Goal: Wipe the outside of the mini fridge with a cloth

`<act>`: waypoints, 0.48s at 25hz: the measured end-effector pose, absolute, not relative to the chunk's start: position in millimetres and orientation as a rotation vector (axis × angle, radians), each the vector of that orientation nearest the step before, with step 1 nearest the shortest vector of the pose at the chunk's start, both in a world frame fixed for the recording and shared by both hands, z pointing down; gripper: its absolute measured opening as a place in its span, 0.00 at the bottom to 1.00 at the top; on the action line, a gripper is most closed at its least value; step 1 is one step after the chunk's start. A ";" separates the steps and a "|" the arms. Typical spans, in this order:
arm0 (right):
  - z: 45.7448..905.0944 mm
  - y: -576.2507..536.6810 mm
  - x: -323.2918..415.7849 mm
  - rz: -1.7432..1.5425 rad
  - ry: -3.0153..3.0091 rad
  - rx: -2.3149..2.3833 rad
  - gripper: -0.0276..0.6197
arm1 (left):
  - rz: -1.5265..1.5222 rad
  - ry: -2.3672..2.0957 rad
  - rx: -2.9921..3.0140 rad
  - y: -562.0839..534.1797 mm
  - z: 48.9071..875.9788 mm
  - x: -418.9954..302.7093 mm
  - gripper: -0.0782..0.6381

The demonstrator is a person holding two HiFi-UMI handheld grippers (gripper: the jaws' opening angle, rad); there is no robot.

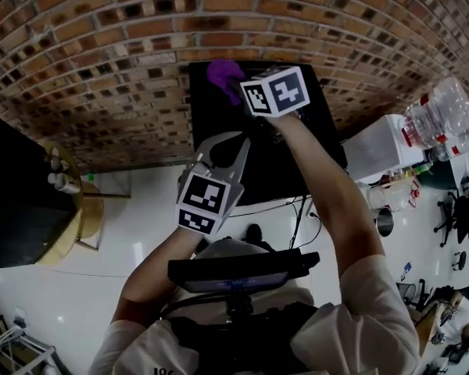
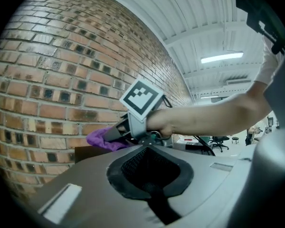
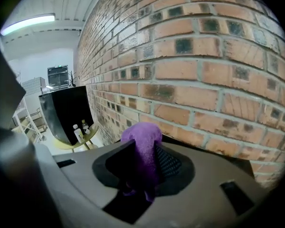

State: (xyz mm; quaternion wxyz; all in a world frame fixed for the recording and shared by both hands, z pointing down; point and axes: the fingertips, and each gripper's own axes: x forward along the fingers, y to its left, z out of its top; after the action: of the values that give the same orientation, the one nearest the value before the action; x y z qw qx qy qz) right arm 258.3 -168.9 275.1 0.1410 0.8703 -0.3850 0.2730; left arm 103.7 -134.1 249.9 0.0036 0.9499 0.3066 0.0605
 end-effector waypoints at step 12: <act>303.4 -247.8 295.4 0.852 -1.066 2.439 0.22 | 0.312 0.954 2.934 -139.6 263.9 104.5 0.12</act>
State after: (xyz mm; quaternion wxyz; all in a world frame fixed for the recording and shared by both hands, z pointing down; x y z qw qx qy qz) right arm 295.4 -247.8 303.4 0.1724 0.8596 -0.3757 0.3003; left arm 104.5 -139.6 263.9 0.0203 0.9460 0.3074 0.1007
